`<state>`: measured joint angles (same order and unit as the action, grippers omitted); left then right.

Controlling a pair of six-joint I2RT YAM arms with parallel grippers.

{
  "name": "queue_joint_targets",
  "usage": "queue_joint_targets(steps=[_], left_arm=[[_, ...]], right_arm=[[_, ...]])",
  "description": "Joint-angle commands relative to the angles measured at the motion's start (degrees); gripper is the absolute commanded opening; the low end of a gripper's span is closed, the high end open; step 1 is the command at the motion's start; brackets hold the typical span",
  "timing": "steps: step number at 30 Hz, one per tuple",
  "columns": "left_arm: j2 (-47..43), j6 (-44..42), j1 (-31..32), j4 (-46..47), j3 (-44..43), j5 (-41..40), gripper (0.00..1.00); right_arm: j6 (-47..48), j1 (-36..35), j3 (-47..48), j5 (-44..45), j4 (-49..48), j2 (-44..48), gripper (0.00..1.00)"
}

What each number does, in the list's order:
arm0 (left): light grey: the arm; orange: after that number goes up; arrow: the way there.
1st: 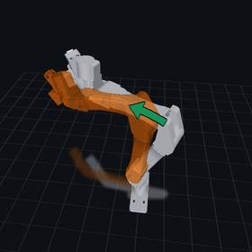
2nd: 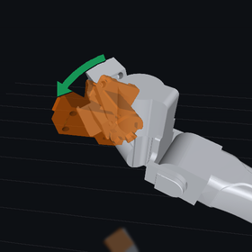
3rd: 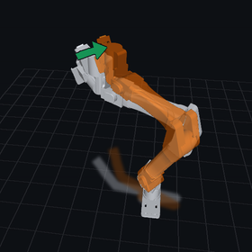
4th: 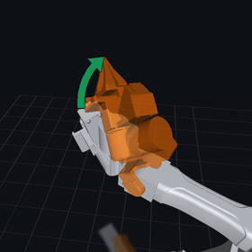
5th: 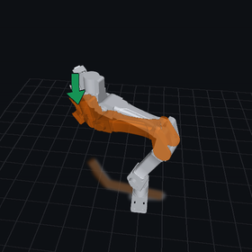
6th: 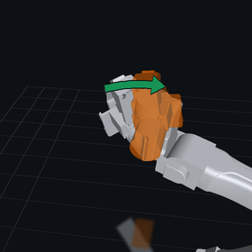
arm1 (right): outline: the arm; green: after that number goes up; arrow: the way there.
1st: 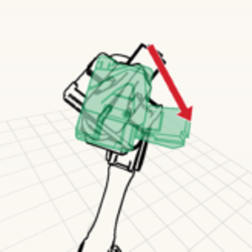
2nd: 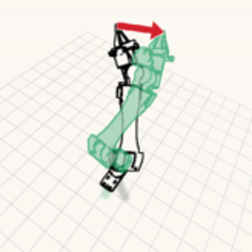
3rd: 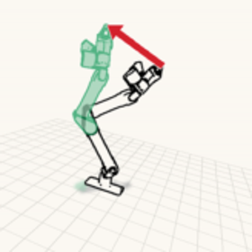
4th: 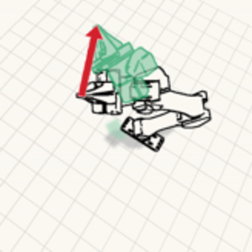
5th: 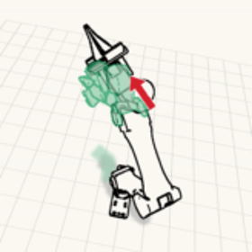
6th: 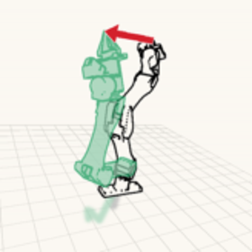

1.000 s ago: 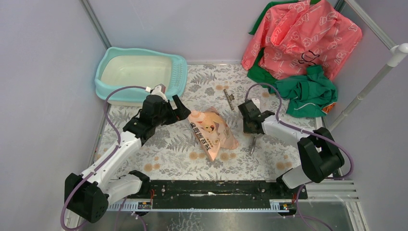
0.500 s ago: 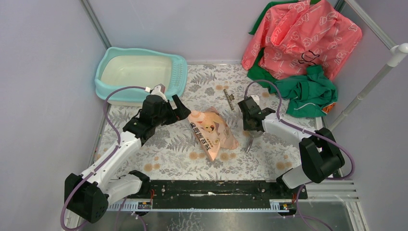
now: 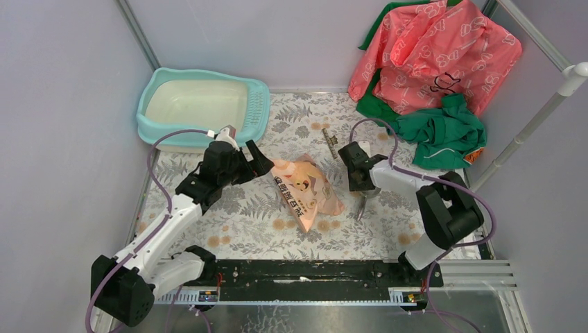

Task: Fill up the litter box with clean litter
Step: Pick up the spatula from the center of the board.

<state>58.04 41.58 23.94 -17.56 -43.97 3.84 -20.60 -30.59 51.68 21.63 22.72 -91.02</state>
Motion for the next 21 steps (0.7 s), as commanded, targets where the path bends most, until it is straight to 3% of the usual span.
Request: queue_joint_targets(steps=[1, 6, 12, 17, 21], left_arm=[[-0.9, 1.1, -0.2, 1.6, 0.6, 0.4, 0.99], [-1.8, 0.7, -0.2, 0.5, -0.3, -0.2, 0.99], [-2.7, 0.3, -0.3, -2.0, -3.0, -0.2, 0.99], [-6.0, 0.7, -0.2, -5.1, -6.2, -3.3, 0.99], [-10.8, 3.2, -0.3, -6.4, -7.4, -6.9, 0.99]], right_arm=[[-0.3, 0.2, 2.5, 3.9, 1.4, -2.7, 0.38], [-0.1, 0.2, 3.1, 6.0, 3.1, -2.0, 0.00], [1.8, -3.6, 6.2, 9.1, 8.3, 6.8, 0.00], [1.5, -11.7, 11.6, -0.7, 8.4, 15.9, 0.00], [-1.4, -18.3, 15.0, -11.3, 3.5, 16.2, 0.00]])
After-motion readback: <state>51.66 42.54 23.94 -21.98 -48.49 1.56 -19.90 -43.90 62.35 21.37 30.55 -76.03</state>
